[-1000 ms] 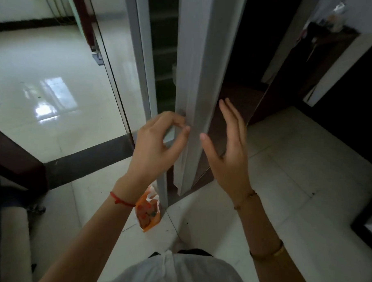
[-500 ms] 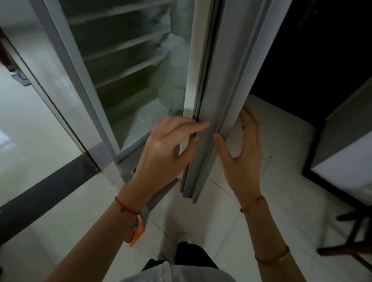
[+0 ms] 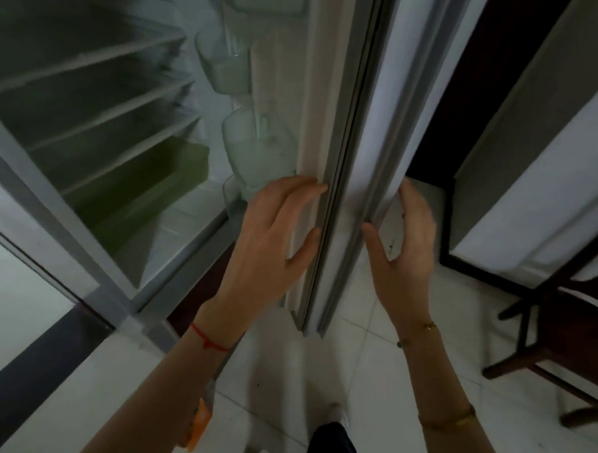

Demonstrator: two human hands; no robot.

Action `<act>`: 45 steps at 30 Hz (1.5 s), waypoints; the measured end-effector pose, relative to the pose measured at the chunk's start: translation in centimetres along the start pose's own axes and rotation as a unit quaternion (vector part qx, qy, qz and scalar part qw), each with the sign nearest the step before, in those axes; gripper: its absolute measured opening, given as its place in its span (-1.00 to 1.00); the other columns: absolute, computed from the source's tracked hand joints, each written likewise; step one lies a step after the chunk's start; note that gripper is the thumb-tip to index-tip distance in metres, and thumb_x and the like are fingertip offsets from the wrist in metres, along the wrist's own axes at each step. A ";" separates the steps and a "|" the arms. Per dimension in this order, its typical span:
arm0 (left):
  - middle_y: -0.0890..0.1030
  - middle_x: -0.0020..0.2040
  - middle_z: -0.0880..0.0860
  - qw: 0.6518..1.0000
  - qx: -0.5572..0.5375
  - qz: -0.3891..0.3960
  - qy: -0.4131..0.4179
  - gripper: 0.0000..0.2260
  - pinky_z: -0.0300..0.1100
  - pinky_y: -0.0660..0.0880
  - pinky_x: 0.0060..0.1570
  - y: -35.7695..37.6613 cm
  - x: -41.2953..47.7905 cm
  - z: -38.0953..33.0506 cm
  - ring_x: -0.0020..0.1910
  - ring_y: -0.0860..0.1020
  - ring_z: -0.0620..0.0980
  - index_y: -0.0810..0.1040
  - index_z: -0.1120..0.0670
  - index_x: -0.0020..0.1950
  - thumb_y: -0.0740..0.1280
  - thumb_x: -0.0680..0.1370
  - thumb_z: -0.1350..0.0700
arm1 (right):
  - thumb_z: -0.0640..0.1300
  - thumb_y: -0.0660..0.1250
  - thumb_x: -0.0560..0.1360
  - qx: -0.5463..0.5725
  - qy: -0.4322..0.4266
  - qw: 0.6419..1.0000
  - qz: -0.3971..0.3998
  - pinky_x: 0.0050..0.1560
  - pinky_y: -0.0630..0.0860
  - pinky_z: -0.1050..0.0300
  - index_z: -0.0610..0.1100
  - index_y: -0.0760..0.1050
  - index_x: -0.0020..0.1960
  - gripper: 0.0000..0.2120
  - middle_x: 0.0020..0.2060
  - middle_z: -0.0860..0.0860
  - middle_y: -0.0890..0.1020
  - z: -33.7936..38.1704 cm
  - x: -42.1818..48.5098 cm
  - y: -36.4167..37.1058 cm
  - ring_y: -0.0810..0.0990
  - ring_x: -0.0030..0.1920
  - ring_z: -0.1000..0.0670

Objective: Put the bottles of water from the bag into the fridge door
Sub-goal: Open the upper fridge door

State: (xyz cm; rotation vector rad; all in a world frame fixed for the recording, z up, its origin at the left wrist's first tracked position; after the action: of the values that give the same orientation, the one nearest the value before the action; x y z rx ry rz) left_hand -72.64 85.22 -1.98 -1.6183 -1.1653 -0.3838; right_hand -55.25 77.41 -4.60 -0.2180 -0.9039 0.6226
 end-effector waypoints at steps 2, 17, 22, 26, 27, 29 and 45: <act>0.49 0.34 0.10 1.000 0.011 0.002 -0.001 -0.60 0.00 0.36 0.38 1.0 0.7 -0.6 0.37 0.42 0.01 0.45 0.13 0.39 0.35 0.56 0.14 | -0.02 0.28 0.58 -0.015 -0.008 1.000 -0.009 0.49 0.13 0.30 -0.06 0.16 0.54 -0.41 0.47 0.03 0.31 -1.1 0.6 -0.6 0.25 0.47 0.09; 0.50 0.33 0.13 0.998 0.055 -0.006 -0.004 -0.60 -0.04 0.33 0.43 10.2 7.6 -3.0 0.38 0.42 0.10 0.50 0.19 0.36 0.36 0.52 0.25 | -0.15 0.24 0.62 -0.070 -0.059 0.996 -0.014 0.50 -0.03 0.34 0.03 -0.04 0.59 -0.34 0.57 0.00 0.10 -10.9 8.5 -5.0 0.05 0.53 0.16; 0.52 0.35 0.07 0.997 0.074 0.000 -0.011 -0.60 0.08 0.35 0.40 14.0 9.9 -3.5 0.41 0.41 0.11 0.49 0.17 0.39 0.32 0.54 0.25 | -0.18 0.23 0.60 -0.069 -0.063 0.996 -0.007 0.49 -0.06 0.40 0.02 -0.04 0.59 -0.33 0.57 -0.03 0.11 -14.9 12.1 -6.1 0.03 0.50 0.22; 0.54 0.36 0.06 0.996 0.084 -0.013 -0.020 -0.60 0.10 0.35 0.39 17.3 11.8 -3.8 0.40 0.43 0.12 0.49 0.17 0.40 0.32 0.55 0.24 | -0.20 0.23 0.60 -0.050 -0.073 0.996 0.005 0.49 -0.05 0.40 -0.04 -0.02 0.59 -0.33 0.57 -0.02 0.10 -17.8 14.8 -6.6 0.02 0.51 0.23; 0.54 0.36 0.06 0.996 0.082 -0.015 -0.025 -0.60 0.10 0.35 0.39 18.0 12.3 -3.9 0.40 0.44 0.12 0.49 0.17 0.40 0.32 0.55 0.23 | -0.19 0.24 0.60 -0.042 -0.073 0.996 0.008 0.49 -0.05 0.40 -0.05 -0.02 0.59 -0.33 0.57 -0.01 0.09 -18.4 15.4 -6.7 0.02 0.51 0.22; 0.53 0.37 0.06 0.996 0.081 -0.018 -0.030 -0.60 0.11 0.33 0.39 19.4 13.3 -3.9 0.40 0.44 0.11 0.50 0.17 0.40 0.32 0.55 0.22 | -0.20 0.26 0.58 -0.025 -0.073 0.997 0.015 0.49 -0.04 0.39 -0.06 0.00 0.59 -0.32 0.57 0.01 0.08 -19.7 16.7 -6.8 0.02 0.52 0.21; 0.50 0.42 0.00 0.989 0.147 -0.009 -0.012 -0.52 -0.04 0.25 0.46 28.4 21.2 -2.3 0.46 0.38 0.08 0.45 0.11 0.45 0.30 0.52 0.27 | -0.33 0.27 0.55 0.020 -0.066 0.997 0.047 0.57 0.04 0.14 -0.22 0.11 0.56 -0.36 0.55 -0.03 0.18 -27.8 27.2 -6.4 0.12 0.55 -0.06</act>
State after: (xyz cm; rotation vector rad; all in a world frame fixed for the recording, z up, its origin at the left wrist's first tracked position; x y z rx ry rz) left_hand -38.39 94.48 -1.36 -1.3597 -1.1958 -0.1931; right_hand -18.29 90.45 -0.78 -0.1851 -1.0115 0.7485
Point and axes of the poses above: each hand's wrist, its own x-axis towards the middle knuckle, its own y-axis out of the palm, z = x × y, the point moved 4 cm from there along x, towards the middle knuckle
